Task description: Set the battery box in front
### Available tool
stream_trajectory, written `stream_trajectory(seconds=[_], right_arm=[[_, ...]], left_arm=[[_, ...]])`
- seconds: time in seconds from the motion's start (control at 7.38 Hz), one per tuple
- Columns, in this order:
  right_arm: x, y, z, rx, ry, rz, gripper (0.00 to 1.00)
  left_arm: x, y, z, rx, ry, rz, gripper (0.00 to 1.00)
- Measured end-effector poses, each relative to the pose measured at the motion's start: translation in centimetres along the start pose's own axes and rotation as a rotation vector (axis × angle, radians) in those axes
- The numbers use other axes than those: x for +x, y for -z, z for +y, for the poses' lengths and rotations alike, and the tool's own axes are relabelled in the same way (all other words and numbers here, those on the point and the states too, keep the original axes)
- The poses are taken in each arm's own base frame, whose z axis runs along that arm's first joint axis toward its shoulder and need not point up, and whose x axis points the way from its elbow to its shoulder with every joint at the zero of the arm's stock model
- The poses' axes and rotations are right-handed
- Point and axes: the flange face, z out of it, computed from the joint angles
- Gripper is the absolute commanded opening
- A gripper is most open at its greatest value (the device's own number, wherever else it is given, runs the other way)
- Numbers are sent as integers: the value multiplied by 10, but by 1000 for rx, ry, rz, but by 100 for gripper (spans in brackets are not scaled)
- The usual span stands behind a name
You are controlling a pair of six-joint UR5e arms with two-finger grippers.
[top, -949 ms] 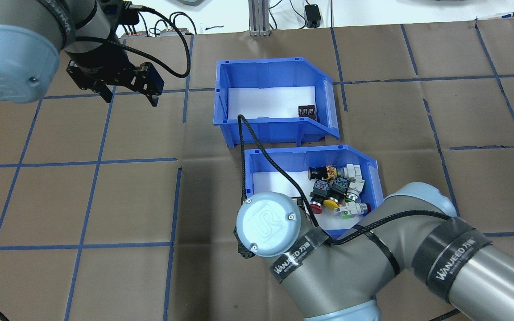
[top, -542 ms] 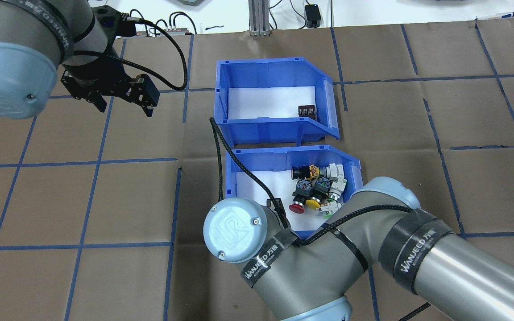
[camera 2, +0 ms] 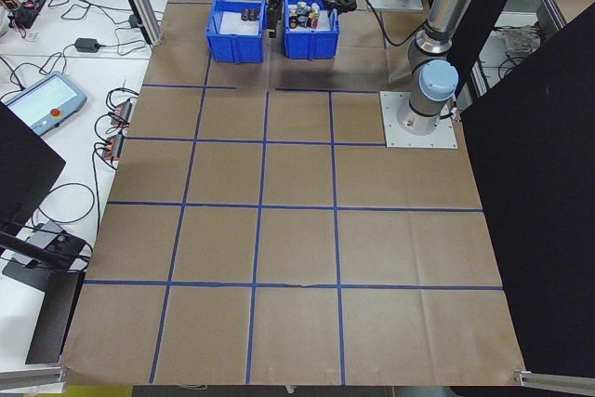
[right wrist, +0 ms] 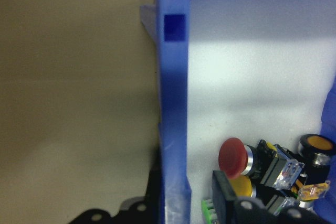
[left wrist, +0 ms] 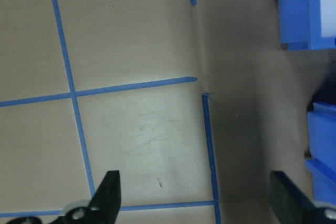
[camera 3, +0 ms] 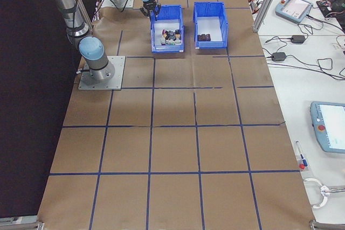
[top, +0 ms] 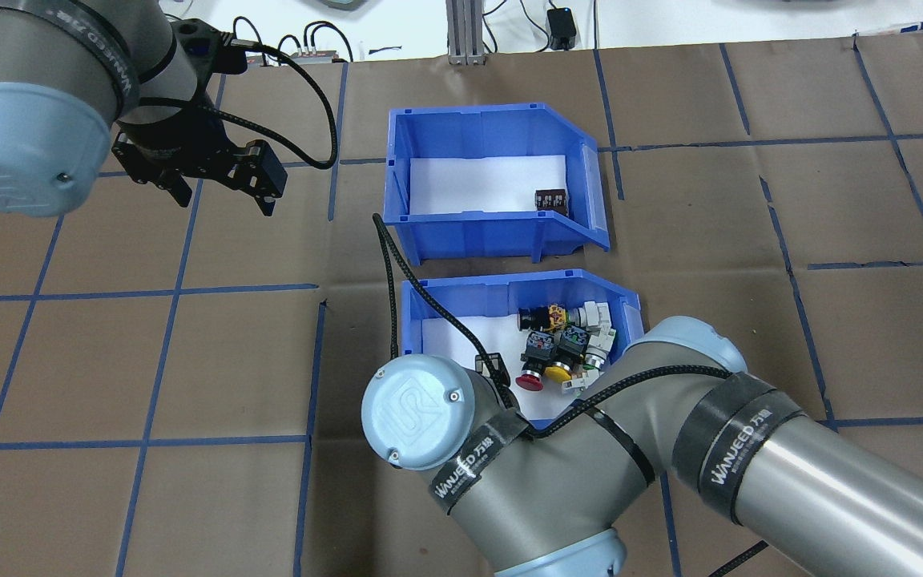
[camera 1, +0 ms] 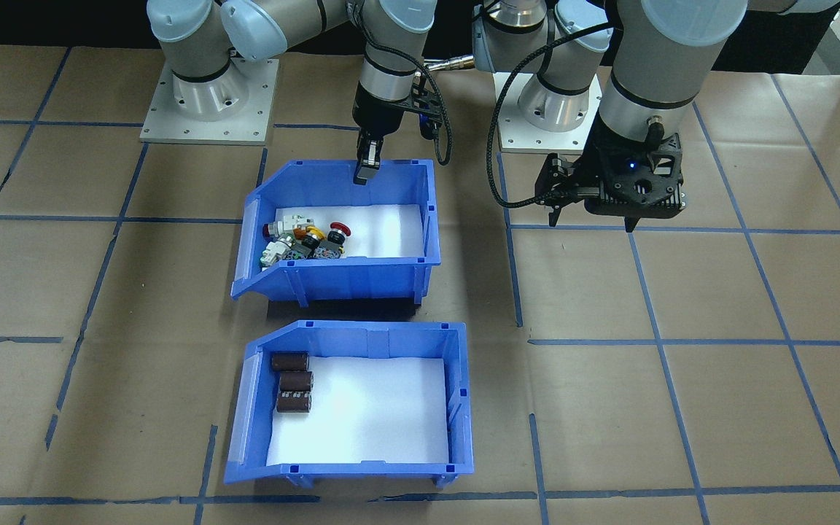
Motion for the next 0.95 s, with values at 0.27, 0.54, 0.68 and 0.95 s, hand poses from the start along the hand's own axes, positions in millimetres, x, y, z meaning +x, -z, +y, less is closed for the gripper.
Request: stream_trajectory(seconds=[0.27, 0.54, 0.68, 0.95], right_arm=[[13, 12, 15, 15, -40, 16, 100], [43, 37, 64, 55, -175, 47, 100], [55, 46, 89, 80, -249, 49, 100], [77, 51, 138, 119, -441, -17, 100]], left_arm=[[0, 3, 3, 5, 3, 1, 99], [1, 0, 8, 1, 8, 3, 99], [2, 1, 10, 2, 8, 2, 99], [6, 6, 16, 3, 0, 1, 99]])
